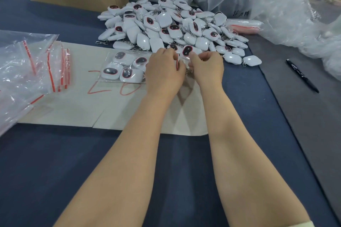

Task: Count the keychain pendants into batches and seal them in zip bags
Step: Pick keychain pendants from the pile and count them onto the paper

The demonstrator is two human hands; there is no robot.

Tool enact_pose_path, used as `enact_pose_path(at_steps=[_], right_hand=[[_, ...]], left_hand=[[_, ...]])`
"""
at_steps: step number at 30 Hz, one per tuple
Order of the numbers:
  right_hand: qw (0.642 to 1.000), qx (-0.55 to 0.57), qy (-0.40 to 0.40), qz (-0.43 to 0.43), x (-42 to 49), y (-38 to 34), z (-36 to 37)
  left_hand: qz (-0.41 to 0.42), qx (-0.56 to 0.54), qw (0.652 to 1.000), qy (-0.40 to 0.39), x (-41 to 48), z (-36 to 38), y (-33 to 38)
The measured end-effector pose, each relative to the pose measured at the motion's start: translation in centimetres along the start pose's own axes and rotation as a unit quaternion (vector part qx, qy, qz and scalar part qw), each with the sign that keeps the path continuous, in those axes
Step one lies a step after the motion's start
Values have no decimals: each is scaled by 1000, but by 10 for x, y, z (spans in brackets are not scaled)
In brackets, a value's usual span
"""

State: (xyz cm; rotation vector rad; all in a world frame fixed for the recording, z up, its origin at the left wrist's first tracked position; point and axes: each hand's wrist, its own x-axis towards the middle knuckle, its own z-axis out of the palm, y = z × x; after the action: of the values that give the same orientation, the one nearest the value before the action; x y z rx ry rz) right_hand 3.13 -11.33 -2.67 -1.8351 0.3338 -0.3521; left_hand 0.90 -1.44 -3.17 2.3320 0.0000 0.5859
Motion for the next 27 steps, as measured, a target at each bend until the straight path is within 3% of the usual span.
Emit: enact_pose_path(at_steps=[3, 6, 9, 12, 16, 27], right_hand=[[991, 122, -5, 45, -2, 2, 1], [953, 288, -30, 87, 1, 0, 3], [932, 339, -57, 113, 2, -1, 0], [896, 412, -41, 163, 5, -2, -6], [881, 438, -46, 172, 3, -3, -6], [889, 424, -36, 171, 5, -3, -1]], left_hand=[[2, 2, 1000, 1, 0, 0, 0], [27, -3, 1000, 11, -2, 1, 4], [72, -22, 997, 8, -6, 2, 11], [104, -23, 993, -48, -8, 5, 14], [113, 11, 985, -127, -10, 11, 12], [100, 24, 984, -144, -9, 12, 11]])
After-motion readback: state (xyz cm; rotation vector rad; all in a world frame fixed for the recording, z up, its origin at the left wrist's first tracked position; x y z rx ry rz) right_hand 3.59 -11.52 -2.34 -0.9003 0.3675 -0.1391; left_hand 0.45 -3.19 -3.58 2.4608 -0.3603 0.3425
